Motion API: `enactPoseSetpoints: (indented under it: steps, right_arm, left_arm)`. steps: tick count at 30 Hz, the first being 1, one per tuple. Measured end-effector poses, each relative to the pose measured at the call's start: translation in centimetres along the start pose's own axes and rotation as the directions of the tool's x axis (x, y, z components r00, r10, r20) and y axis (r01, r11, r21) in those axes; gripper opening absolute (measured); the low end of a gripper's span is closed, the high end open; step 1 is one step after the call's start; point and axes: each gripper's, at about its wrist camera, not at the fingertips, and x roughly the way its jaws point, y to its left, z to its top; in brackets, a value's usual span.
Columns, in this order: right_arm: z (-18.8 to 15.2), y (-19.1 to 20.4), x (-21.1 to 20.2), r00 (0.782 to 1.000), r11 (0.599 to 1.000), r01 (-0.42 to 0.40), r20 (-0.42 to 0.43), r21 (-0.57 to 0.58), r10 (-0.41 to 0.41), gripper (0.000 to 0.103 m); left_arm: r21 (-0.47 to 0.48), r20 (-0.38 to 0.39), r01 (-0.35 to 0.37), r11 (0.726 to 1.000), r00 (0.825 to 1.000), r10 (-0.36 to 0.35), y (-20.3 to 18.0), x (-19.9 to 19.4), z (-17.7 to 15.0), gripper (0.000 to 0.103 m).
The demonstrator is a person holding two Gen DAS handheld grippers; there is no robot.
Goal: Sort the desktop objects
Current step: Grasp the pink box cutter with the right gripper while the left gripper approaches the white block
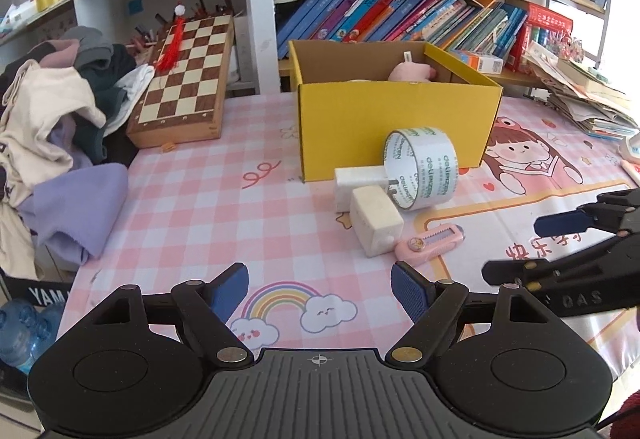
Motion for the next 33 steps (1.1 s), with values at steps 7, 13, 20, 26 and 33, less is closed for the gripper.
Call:
enactPoseSetpoints:
  steps: [7, 13, 20, 26, 33]
  right_arm:
    - [0.7, 0.5, 2.1, 1.000, 0.999, -0.025, -0.006, -0.020, 0.025, 0.077]
    - [1.5, 0.7, 3.9, 0.999, 0.999, -0.037, -0.025, -0.006, 0.037, 0.077]
    - [2.2, 1.4, 5.7, 0.998, 0.999, -0.040, -0.043, -0.005, 0.040, 0.079]
    - [2.5, 2.0, 6.8, 0.999, 0.999, -0.022, -0.039, -0.029, 0.021, 0.080]
    - [2.0, 2.3, 7.6, 0.999, 0.997, 0.003, -0.045, -0.079, -0.007, 0.077]
  left_arm:
    - [-0.015, -0.013, -0.025, 1.000, 1.000, 0.025, 0.6, 0.0, -0.2, 0.081]
    - [-0.037, -0.023, -0.058, 0.998, 0.998, 0.057, 1.4, -0.2, -0.4, 0.081]
    - [-0.048, -0.030, -0.082, 0.995, 0.996, 0.080, 2.0, -0.4, -0.6, 0.081]
    - [-0.048, -0.030, -0.094, 0.994, 0.995, 0.092, 2.1, -0.5, -0.7, 0.081]
    - [-0.045, -0.030, -0.099, 0.994, 0.995, 0.097, 2.0, -0.5, -0.7, 0.081]
